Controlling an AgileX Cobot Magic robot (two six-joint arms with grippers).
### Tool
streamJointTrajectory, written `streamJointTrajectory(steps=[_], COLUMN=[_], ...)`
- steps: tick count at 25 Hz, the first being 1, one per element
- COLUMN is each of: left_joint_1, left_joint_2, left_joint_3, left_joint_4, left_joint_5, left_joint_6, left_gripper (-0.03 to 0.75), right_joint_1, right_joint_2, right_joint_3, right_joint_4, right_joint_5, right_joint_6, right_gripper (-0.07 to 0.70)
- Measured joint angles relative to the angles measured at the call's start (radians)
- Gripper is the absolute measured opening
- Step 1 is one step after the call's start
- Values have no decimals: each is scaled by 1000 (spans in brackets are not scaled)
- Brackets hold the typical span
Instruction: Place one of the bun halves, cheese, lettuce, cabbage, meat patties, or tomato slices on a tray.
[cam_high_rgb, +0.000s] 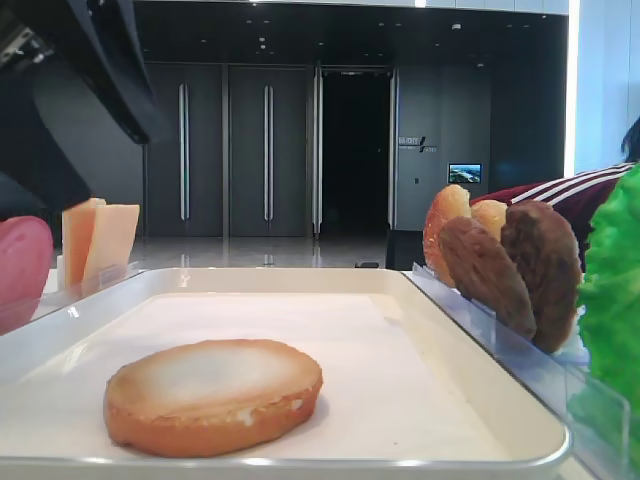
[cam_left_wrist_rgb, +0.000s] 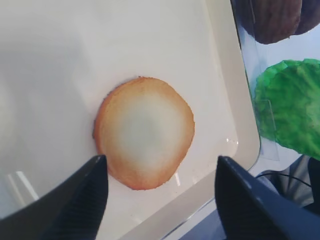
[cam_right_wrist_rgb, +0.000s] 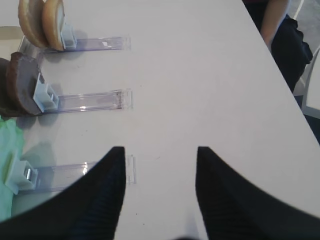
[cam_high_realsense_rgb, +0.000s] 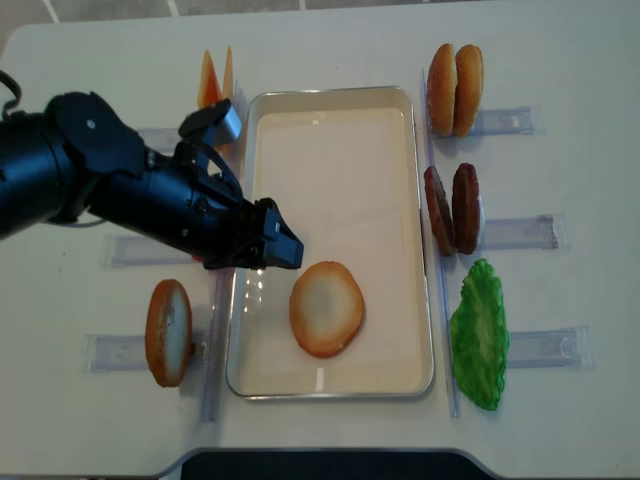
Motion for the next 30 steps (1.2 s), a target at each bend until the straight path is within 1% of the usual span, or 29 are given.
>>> streamJointTrajectory(steps=[4, 6, 10, 15, 18, 19, 21, 23, 27, 30], left_joint_1=[3, 26, 113, 237, 321, 340, 382, 408, 417, 417], left_joint_2=[-65, -93, -144, -204, -230, -237, -248, -250, -253, -294], left_joint_3=[-52, -71, -86, -86, -86, -86, -86, -86, -86, -70], left_joint_4=[215, 305, 470, 682, 787, 806, 846, 869, 911, 924], left_joint_5=[81, 132, 231, 359, 417, 433, 449, 464, 496, 498], left_joint_6=[-151, -213, -295, -358, -381, -391, -412, -426, -440, -453], left_gripper=[509, 509, 509, 509, 509, 509, 509, 509, 509, 509], right_joint_1=[0, 0, 0, 0, 0, 0, 0, 0, 0, 0], right_joint_2=[0, 0, 0, 0, 0, 0, 0, 0, 0, 0], right_joint_3=[0, 0, 0, 0, 0, 0, 0, 0, 0, 0], right_joint_4=[0, 0, 0, 1, 1, 1, 1, 1, 1, 1], right_joint_5=[0, 0, 0, 0, 0, 0, 0, 0, 0, 0], right_joint_6=[0, 0, 0, 0, 0, 0, 0, 0, 0, 0], right_gripper=[345, 345, 345, 345, 345, 345, 345, 345, 345, 345])
